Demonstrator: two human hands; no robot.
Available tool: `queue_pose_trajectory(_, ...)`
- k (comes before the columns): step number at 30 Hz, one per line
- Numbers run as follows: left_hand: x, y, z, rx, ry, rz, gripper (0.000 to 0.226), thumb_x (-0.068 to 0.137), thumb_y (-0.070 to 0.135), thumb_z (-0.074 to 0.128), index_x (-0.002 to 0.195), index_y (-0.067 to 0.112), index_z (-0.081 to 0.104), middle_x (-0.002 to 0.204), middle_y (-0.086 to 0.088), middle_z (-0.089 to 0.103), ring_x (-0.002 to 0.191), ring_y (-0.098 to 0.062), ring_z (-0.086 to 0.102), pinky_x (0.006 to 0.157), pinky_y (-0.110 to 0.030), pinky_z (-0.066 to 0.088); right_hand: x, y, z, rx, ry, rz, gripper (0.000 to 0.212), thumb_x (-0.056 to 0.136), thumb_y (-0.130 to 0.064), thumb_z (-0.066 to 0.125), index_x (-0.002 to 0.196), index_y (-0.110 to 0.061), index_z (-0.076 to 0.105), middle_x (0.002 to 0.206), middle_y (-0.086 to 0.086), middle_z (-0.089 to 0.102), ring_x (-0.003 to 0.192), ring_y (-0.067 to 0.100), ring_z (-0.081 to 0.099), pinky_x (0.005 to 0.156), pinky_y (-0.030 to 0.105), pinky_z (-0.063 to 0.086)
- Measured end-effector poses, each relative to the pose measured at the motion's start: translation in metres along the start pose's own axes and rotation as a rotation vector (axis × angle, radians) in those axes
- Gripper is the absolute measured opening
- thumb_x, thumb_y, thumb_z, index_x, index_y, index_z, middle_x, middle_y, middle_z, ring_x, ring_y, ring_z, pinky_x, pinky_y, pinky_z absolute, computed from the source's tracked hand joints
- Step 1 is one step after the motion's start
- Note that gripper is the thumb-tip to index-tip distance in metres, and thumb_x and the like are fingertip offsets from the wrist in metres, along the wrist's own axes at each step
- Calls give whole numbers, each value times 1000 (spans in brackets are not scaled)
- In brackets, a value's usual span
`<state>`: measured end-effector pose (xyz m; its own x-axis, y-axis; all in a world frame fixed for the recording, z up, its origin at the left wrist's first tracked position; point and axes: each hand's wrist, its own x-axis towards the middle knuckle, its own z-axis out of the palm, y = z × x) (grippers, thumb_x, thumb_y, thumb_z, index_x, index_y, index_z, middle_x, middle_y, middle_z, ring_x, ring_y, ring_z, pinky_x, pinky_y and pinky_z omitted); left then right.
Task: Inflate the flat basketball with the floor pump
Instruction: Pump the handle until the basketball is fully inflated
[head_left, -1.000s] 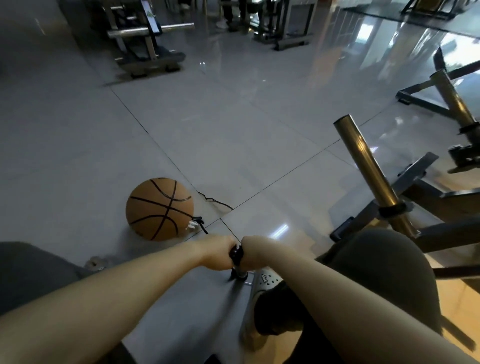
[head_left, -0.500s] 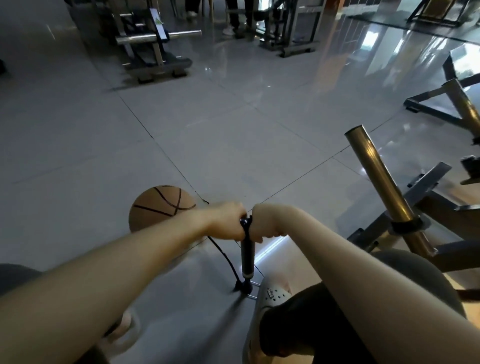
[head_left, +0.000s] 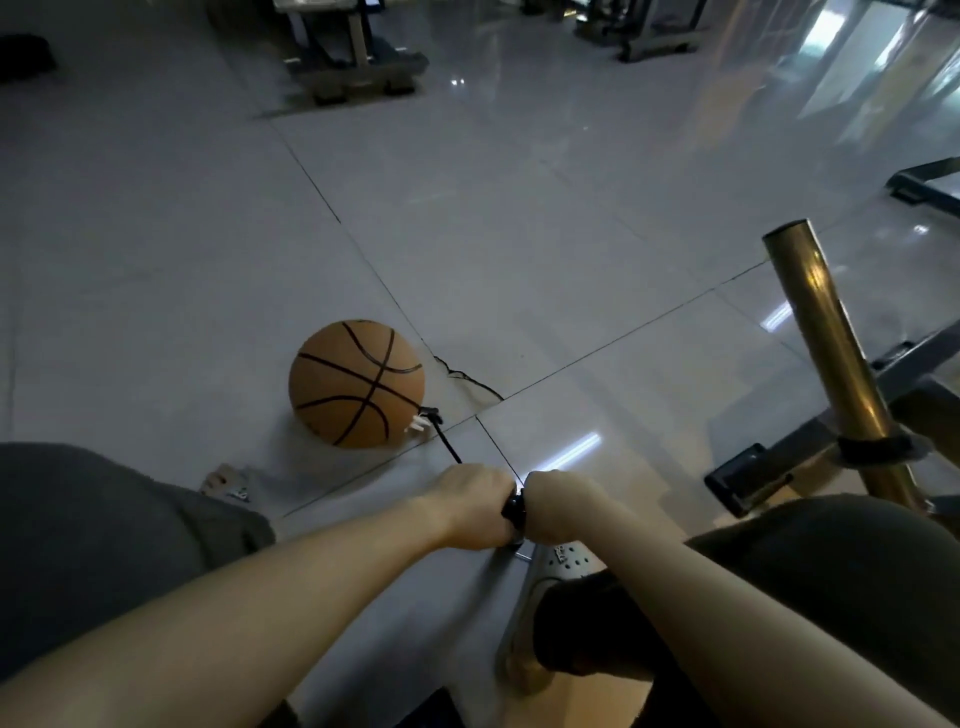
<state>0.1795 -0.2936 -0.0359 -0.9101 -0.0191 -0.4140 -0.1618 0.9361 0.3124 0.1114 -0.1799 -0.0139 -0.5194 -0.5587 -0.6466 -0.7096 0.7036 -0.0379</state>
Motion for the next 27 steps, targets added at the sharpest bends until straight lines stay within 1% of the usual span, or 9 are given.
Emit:
queue_pose_trajectory(1, -10, -1, 4, -2, -5, -8, 17, 77, 33, 63, 83, 18, 65, 83, -5, 68, 75, -30, 62, 58, -28, 39, -3, -7, 6, 3, -8, -5, 28, 88, -23, 55, 68, -16, 36, 84, 3, 58, 94, 31, 63, 74, 32, 45)
queue_pose_trajectory(3, -27, -5, 8, -27, -33, -18, 15, 78, 31, 61, 82, 17, 64, 80, -5, 67, 73, -28, 62, 57, -29, 43, -10, -19, 12, 8, -10, -14, 20, 87, -22, 56, 73, -16, 44, 101, 7, 66, 97, 31, 65, 78, 33, 48)
queue_pose_trajectory(5, -38, -7, 1, -34, -77, -15, 16, 80, 30, 57, 84, 16, 64, 82, -4, 67, 76, -29, 64, 60, -31, 49, -17, -27, 9, 10, -35, -39, 15, 88, -20, 56, 77, -13, 48, 107, 11, 68, 90, 31, 63, 76, 33, 48)
queue_pose_trajectory(9, -47, 3, -37, -14, -90, 27, 12, 84, 24, 58, 73, 20, 55, 72, -1, 60, 67, -25, 59, 54, -31, 42, -34, -23, -25, 5, -80, -64, 19, 83, -18, 68, 68, -10, 58, 64, 5, 57, 59, 25, 54, 55, 27, 44)
queue_pose_trajectory(12, -42, 13, -94, -69, -115, 58, 16, 87, 18, 62, 73, 22, 56, 68, 2, 57, 59, -14, 53, 52, -27, 37, -49, -10, -81, 147, -101, -45, 18, 79, -11, 68, 64, -6, 58, 54, 5, 49, 41, 19, 42, 43, 24, 37)
queue_pose_trajectory(15, -32, 18, -151, -78, -74, 65, 12, 83, 11, 66, 74, 18, 62, 64, 2, 57, 55, -13, 52, 50, -25, 39, -57, 4, -133, 220, -39, -44, 10, 81, -11, 66, 82, -1, 65, 56, 5, 50, 43, 19, 41, 45, 26, 37)
queue_pose_trajectory(17, -18, 15, -160, -67, -33, 53, 9, 80, 13, 67, 73, 17, 64, 65, 0, 58, 54, -14, 52, 49, -26, 40, -50, 8, -146, 235, -13, -32, 7, 79, -8, 65, 78, -3, 62, 54, 6, 49, 41, 20, 40, 44, 25, 36)
queue_pose_trajectory(22, 17, -6, -98, -40, 98, 46, 12, 75, 27, 66, 69, 16, 63, 64, -1, 63, 56, -19, 58, 49, -29, 44, -5, 7, -103, 104, -7, 11, 21, 74, -6, 62, 59, -10, 49, 49, 2, 49, 47, 19, 44, 47, 24, 37)
queue_pose_trajectory(27, 35, -25, -39, -62, 58, -9, 15, 78, 28, 63, 68, 20, 57, 66, 1, 61, 60, -20, 58, 46, -24, 32, 38, 9, -53, 32, -11, -16, 23, 86, -15, 58, 66, -15, 47, 64, 0, 50, 60, 17, 48, 60, 27, 43)
